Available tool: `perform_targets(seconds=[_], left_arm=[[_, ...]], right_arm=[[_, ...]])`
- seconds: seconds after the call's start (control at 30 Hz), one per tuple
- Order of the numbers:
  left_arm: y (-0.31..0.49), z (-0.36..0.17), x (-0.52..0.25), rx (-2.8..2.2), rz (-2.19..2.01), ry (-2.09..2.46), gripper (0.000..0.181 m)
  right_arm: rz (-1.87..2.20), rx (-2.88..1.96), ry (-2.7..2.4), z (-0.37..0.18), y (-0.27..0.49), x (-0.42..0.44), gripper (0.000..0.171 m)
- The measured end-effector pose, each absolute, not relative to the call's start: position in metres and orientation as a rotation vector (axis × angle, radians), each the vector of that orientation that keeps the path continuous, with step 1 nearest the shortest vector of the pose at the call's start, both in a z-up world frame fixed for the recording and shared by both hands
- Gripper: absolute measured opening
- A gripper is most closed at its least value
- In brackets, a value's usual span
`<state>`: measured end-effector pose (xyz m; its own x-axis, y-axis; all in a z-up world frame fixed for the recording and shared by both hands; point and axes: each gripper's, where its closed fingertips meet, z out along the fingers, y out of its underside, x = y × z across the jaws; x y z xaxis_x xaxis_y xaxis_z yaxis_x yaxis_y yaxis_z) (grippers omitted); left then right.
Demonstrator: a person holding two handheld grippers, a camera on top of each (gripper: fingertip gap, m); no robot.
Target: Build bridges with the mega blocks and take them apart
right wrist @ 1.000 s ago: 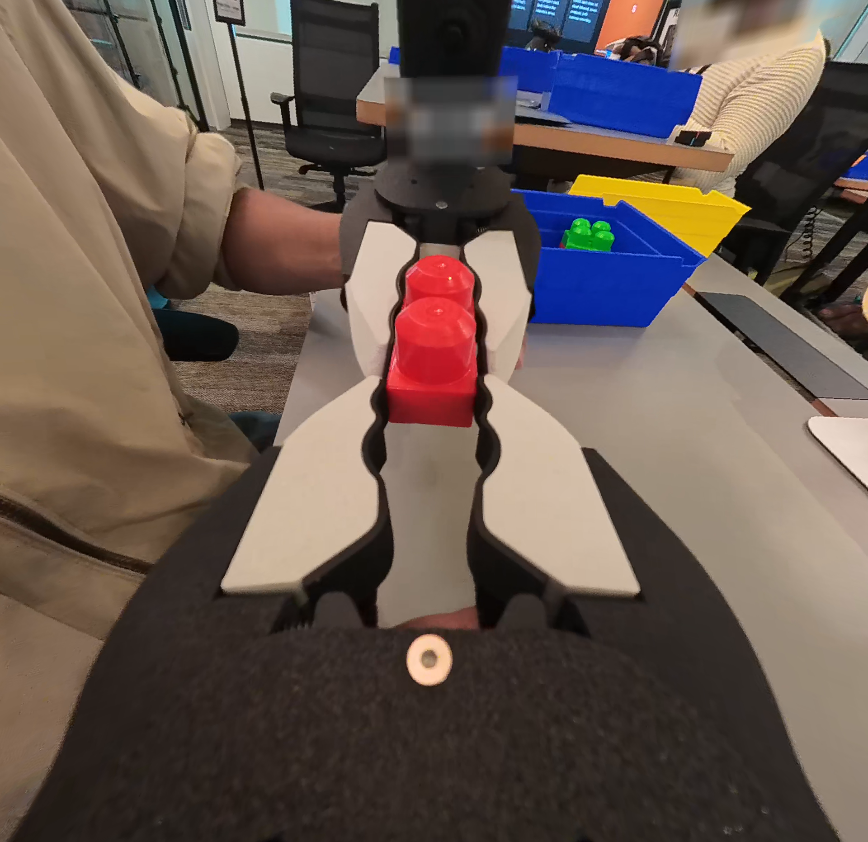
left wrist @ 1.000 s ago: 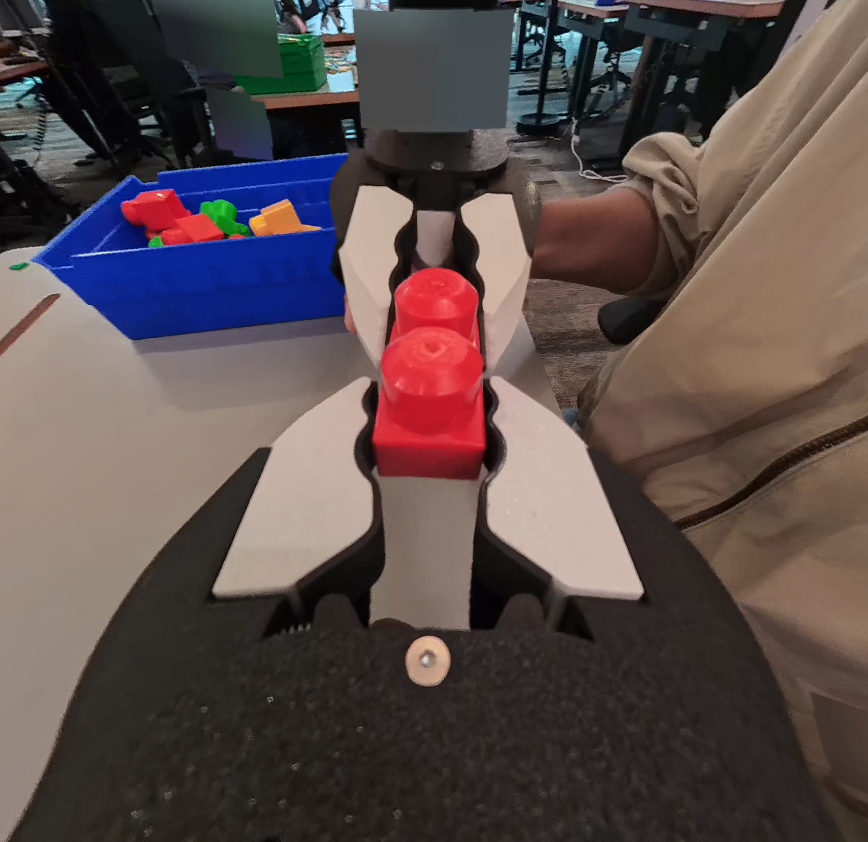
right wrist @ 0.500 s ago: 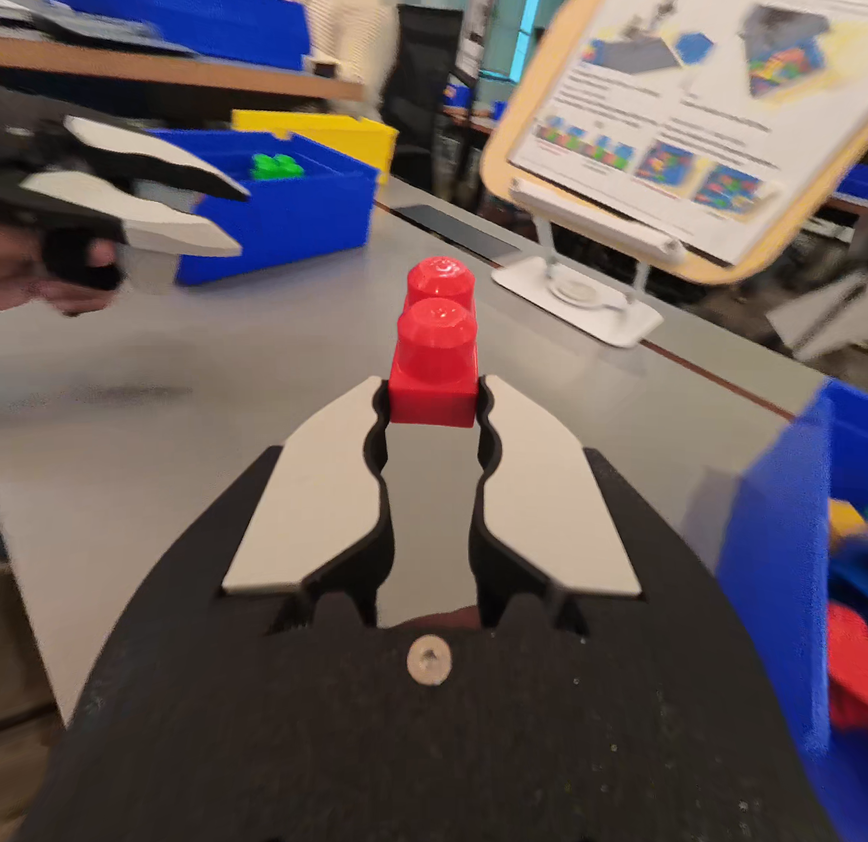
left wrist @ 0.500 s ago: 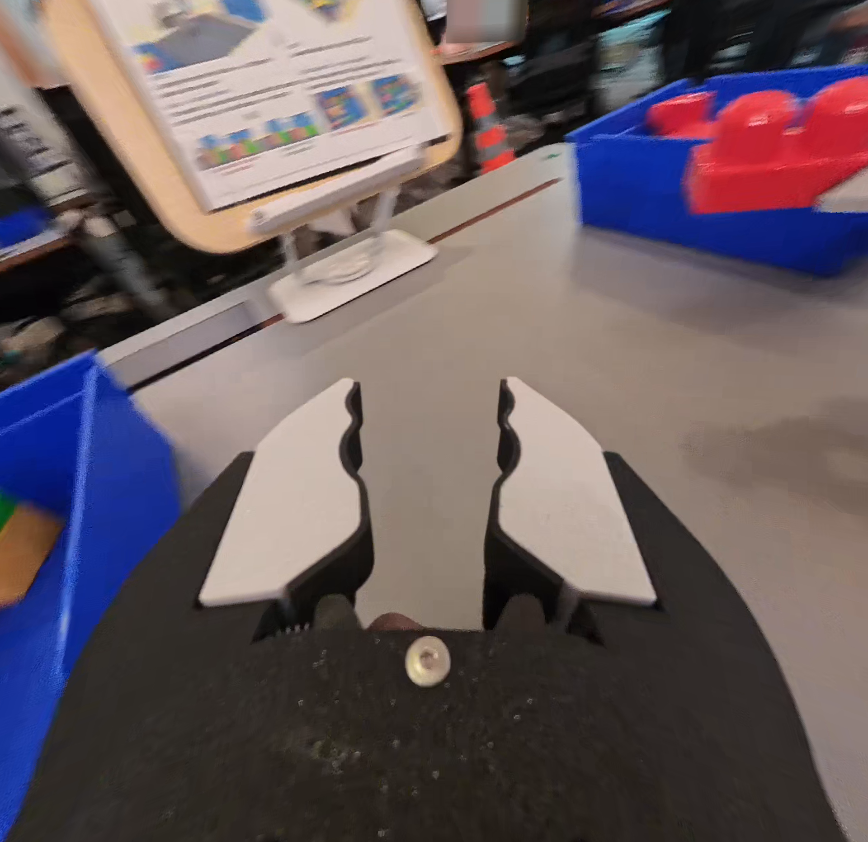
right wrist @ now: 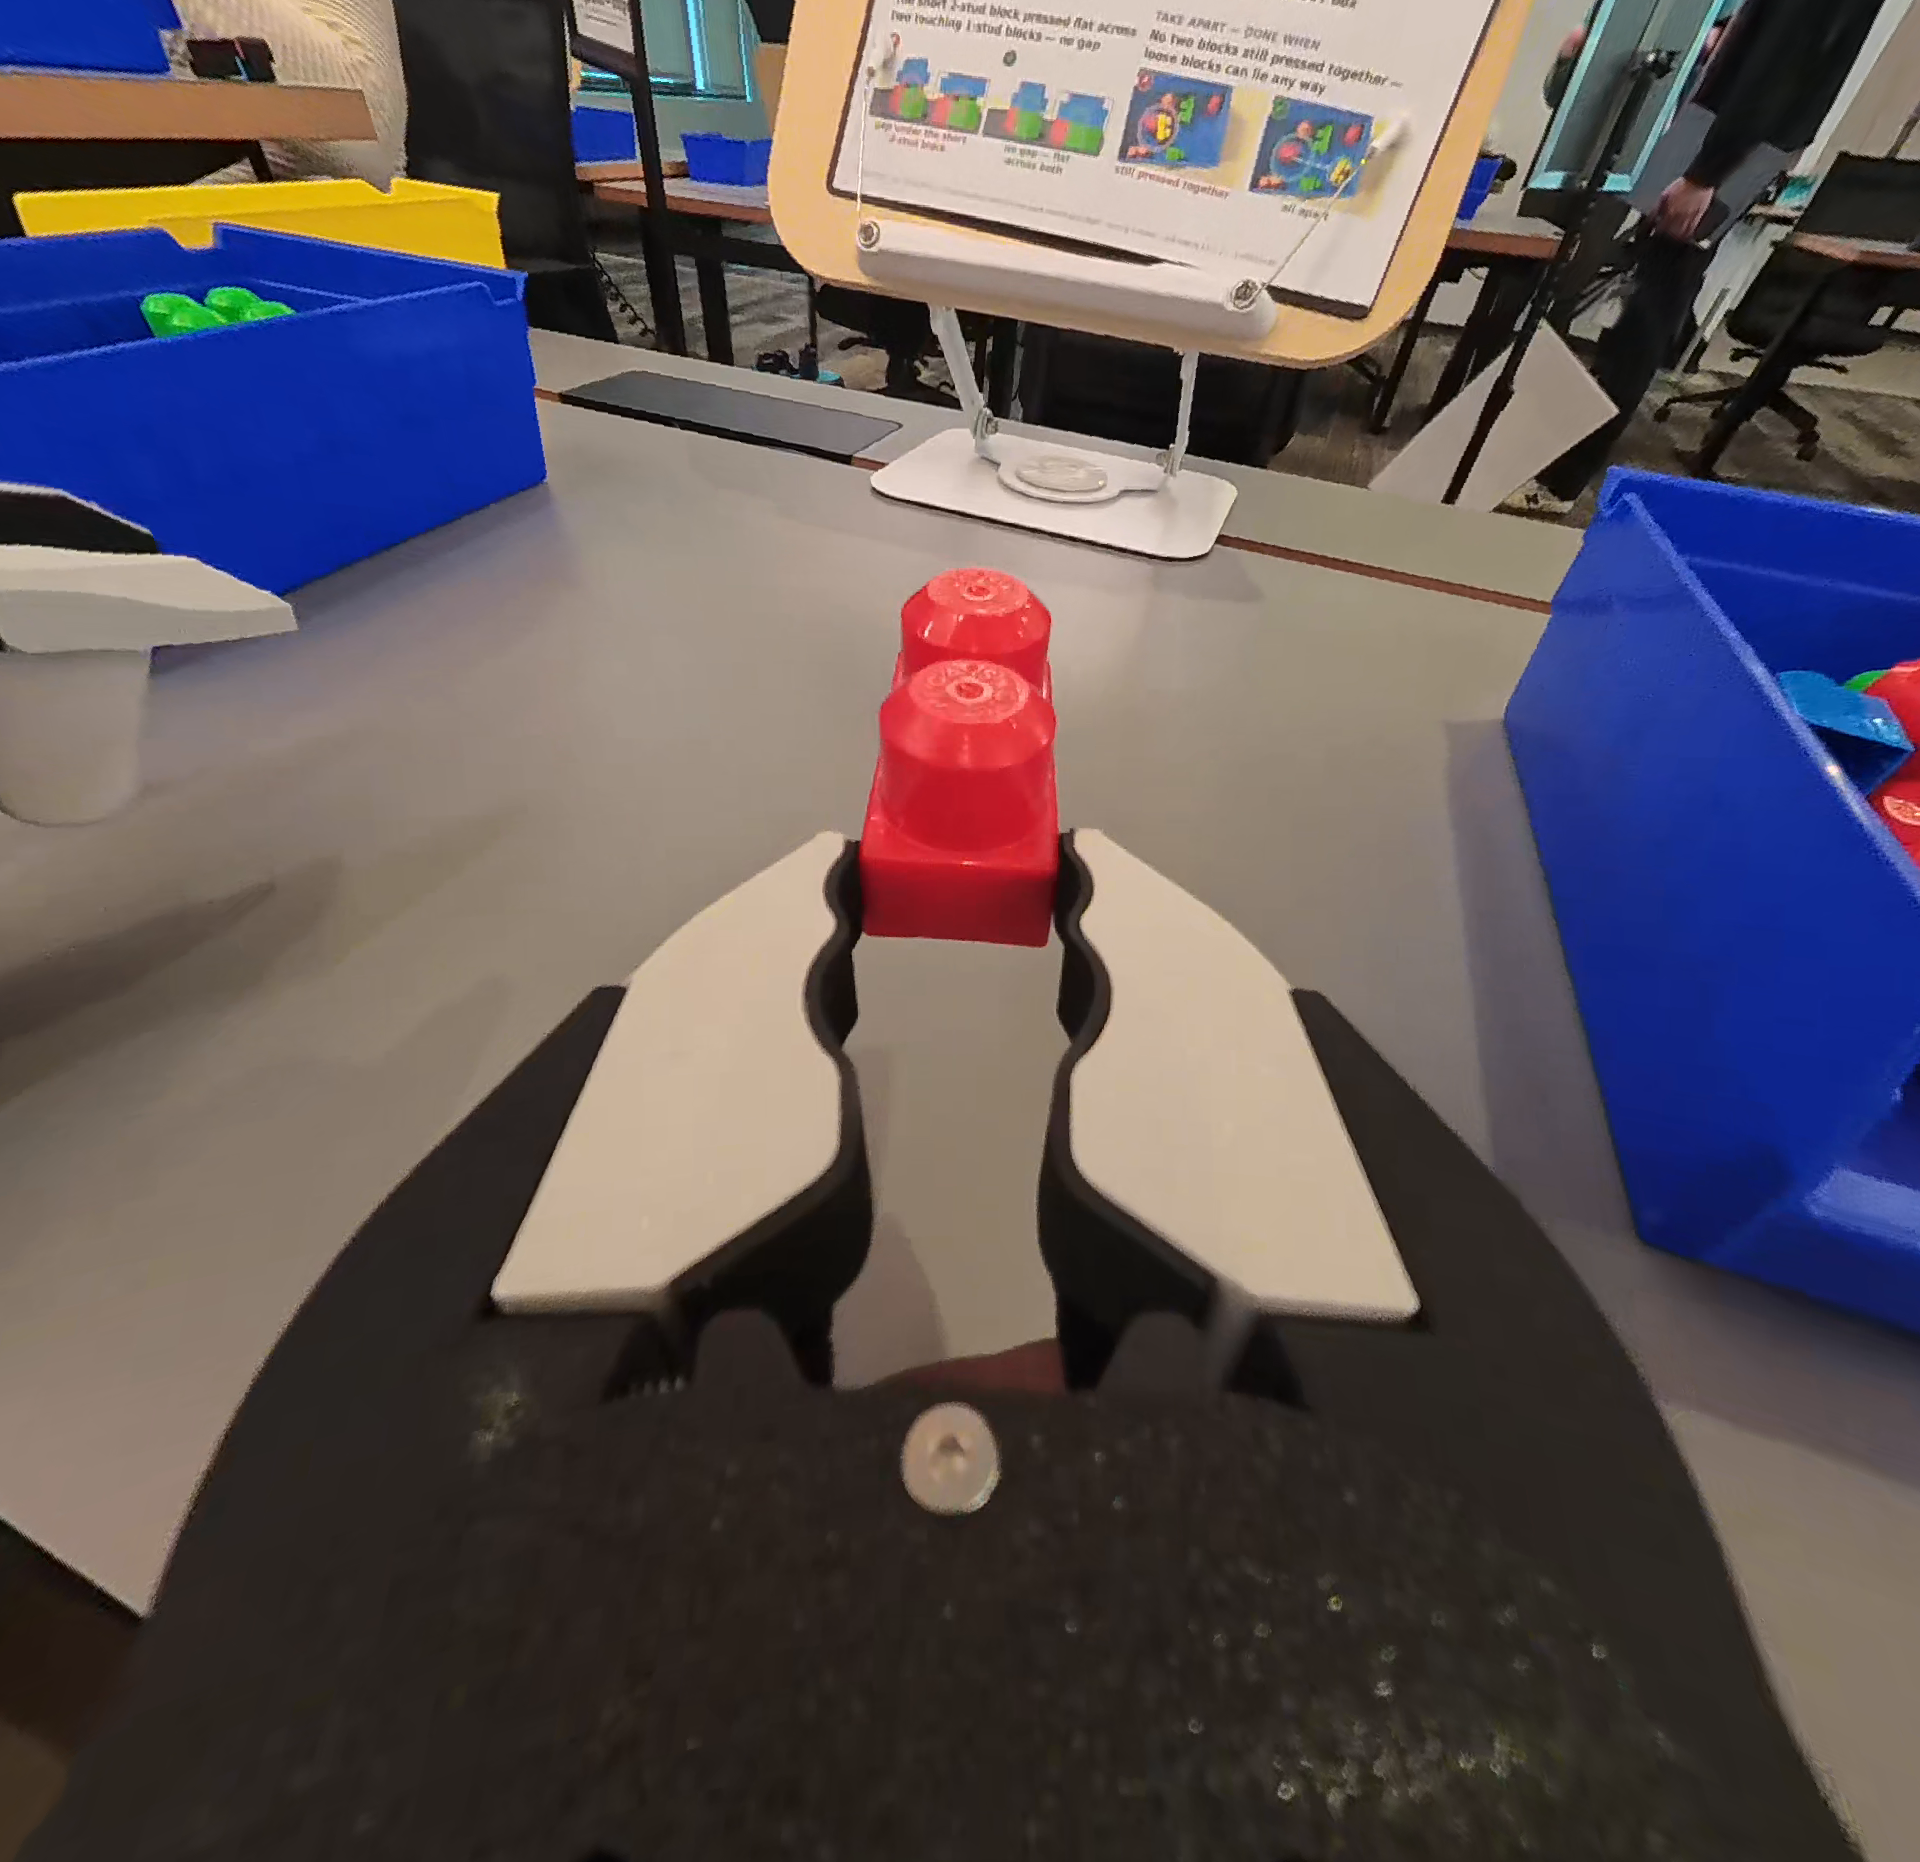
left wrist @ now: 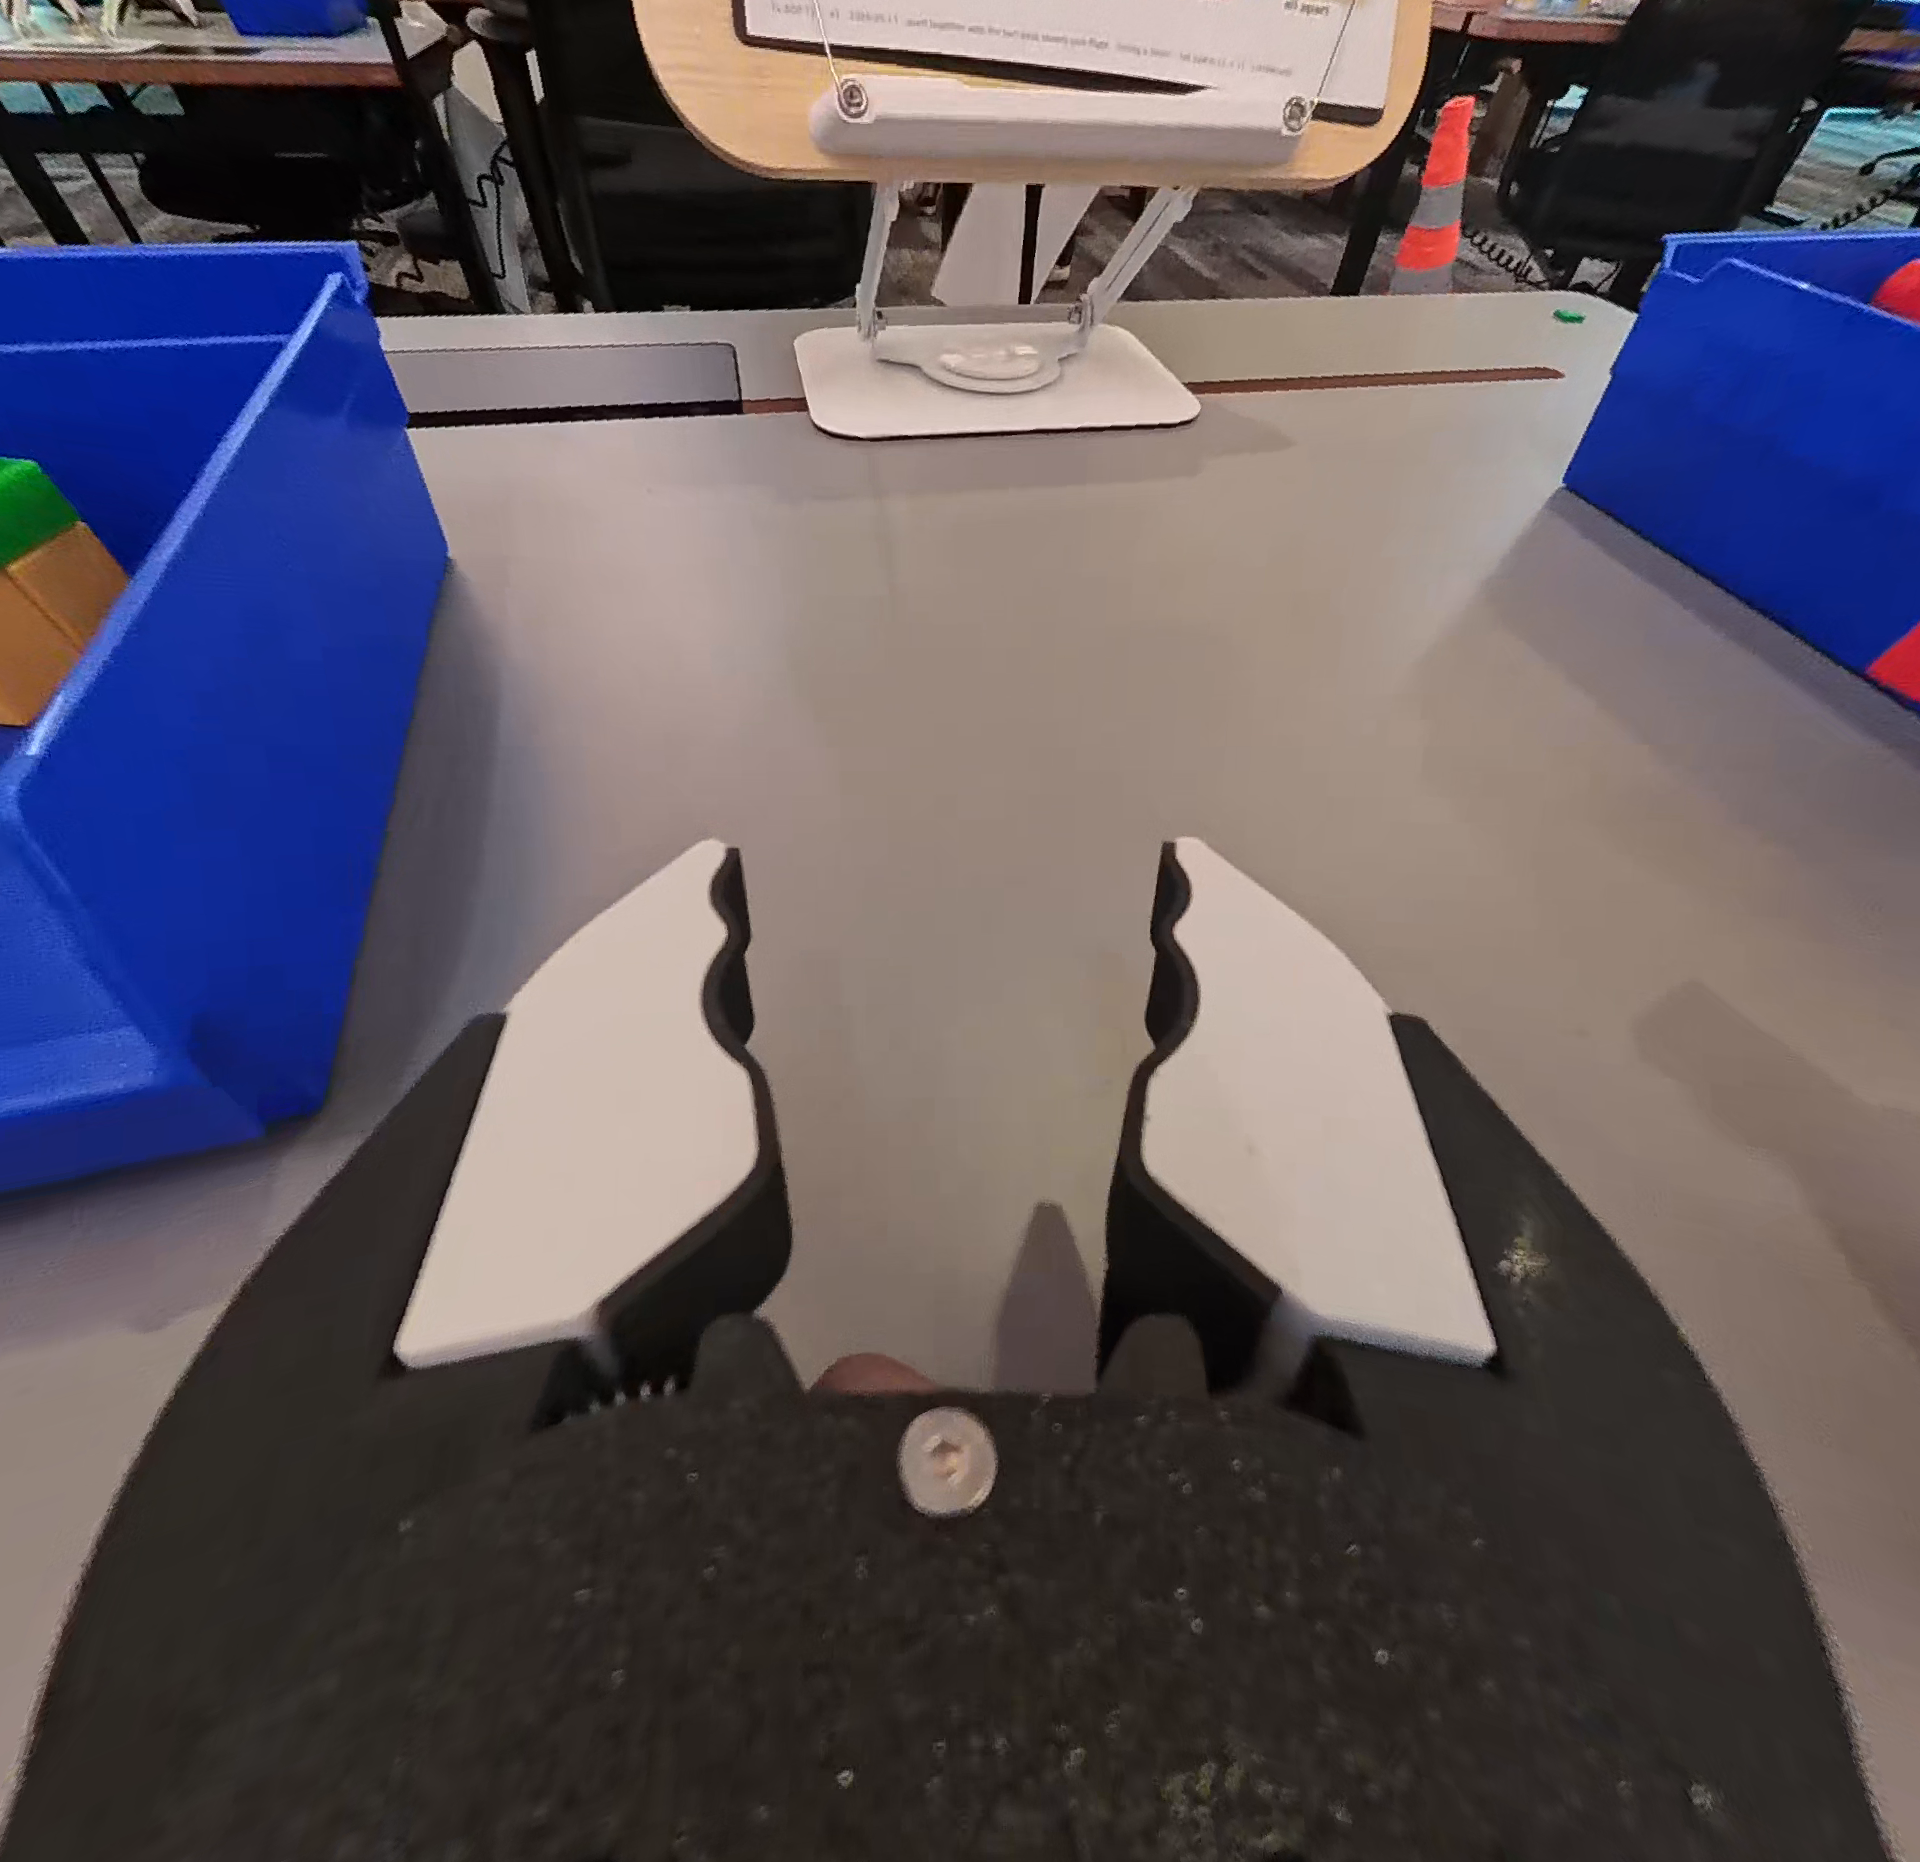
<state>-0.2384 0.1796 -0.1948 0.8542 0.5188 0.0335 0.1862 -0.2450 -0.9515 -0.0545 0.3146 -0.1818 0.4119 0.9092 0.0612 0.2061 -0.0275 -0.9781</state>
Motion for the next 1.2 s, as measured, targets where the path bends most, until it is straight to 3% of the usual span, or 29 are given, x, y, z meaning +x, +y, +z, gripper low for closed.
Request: perform_targets(seconds=[0.37,0.63,0.8,0.97,1.2], left_arm=[[0.186,-0.198,-0.226,-1.852,0.308,-0.481,0.071],[0.189,-0.201,-0.223,-1.864,0.278,-0.467,0.07],[0.19,-0.201,-0.219,-1.869,0.271,-0.454,0.07],[0.19,-0.201,-0.217,-1.877,0.274,-0.441,0.07],[0.19,-0.202,-0.216,-1.88,0.267,-0.436,0.069]], right_arm=[[0.731,-1.531,-0.99,-0.17,0.333,-0.039,0.035],[0.472,-1.68,-0.865,-0.114,0.478,0.061,0.035],[0.481,-1.926,-1.032,-0.157,0.534,0.082,0.035],[0.478,-2.095,-1.204,-0.209,0.534,0.077,0.035],[0.415,-2.242,-1.227,-0.233,0.536,0.08,0.036]])
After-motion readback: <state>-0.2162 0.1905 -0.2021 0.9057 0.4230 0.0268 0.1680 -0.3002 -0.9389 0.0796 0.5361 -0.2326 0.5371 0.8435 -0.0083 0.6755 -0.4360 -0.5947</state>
